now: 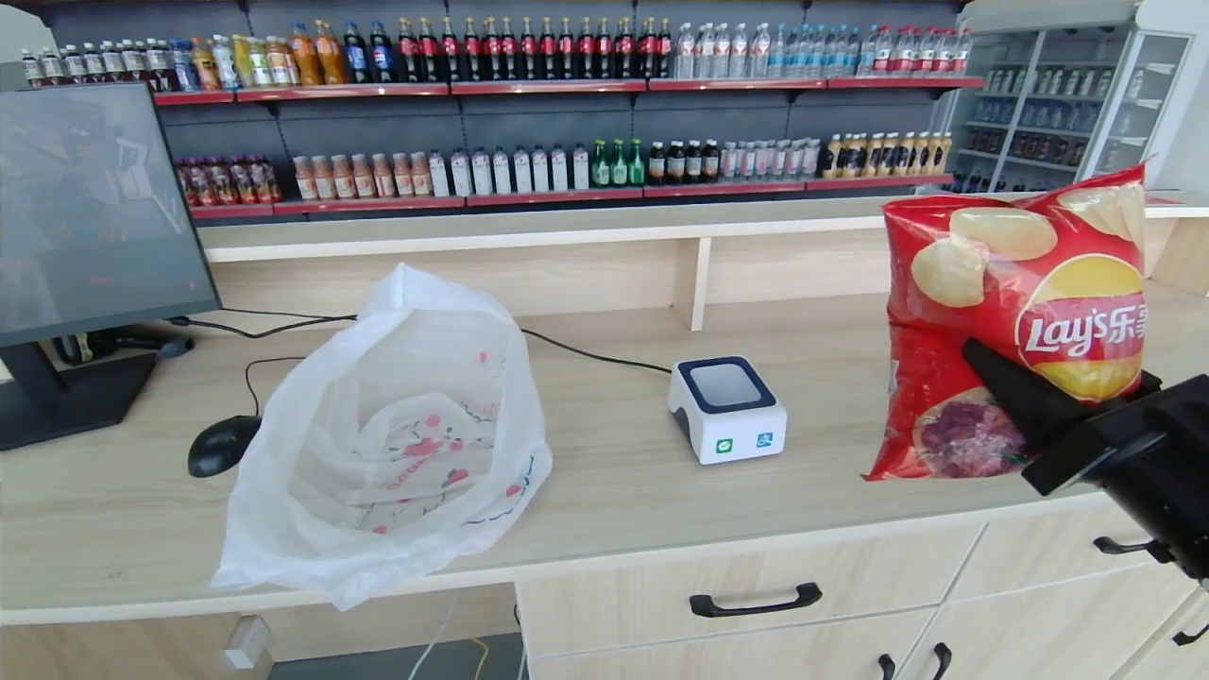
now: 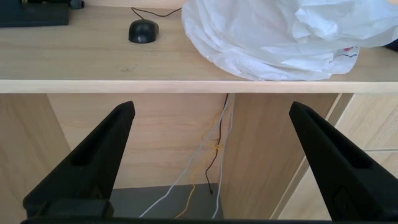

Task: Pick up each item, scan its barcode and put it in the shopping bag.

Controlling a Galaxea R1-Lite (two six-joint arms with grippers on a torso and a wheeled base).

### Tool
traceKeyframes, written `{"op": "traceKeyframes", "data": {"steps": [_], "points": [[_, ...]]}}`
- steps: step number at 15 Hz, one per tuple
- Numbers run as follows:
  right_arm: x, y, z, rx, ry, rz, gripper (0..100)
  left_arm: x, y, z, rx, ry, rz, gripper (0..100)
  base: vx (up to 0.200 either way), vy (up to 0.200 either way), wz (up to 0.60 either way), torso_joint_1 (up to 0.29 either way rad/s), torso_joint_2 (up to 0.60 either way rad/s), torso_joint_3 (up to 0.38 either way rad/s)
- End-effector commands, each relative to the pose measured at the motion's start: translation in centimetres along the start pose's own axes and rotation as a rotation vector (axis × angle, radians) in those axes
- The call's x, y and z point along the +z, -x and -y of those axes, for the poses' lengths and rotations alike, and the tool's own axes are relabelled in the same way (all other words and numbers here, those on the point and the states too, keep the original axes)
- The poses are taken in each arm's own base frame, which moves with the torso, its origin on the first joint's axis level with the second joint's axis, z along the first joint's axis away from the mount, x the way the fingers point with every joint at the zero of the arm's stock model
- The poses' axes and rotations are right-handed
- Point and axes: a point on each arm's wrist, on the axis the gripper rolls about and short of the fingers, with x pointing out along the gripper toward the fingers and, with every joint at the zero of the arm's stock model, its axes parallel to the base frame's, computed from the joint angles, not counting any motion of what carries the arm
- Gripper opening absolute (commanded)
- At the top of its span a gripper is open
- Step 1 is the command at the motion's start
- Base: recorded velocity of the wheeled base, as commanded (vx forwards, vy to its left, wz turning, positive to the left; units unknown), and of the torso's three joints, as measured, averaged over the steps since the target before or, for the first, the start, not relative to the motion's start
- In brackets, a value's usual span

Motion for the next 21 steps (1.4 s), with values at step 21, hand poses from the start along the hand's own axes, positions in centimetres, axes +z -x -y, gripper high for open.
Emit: {"op": "traceKeyframes", "data": {"steps": [21], "points": [[-0.03,0.02,-0.13,0.001,-0.051,0.005,0,0.00,0.00,0.00,-0.001,-0.002,0.000,100,0.000,0.076,0.14,0.003,0.00,0.001]]}}
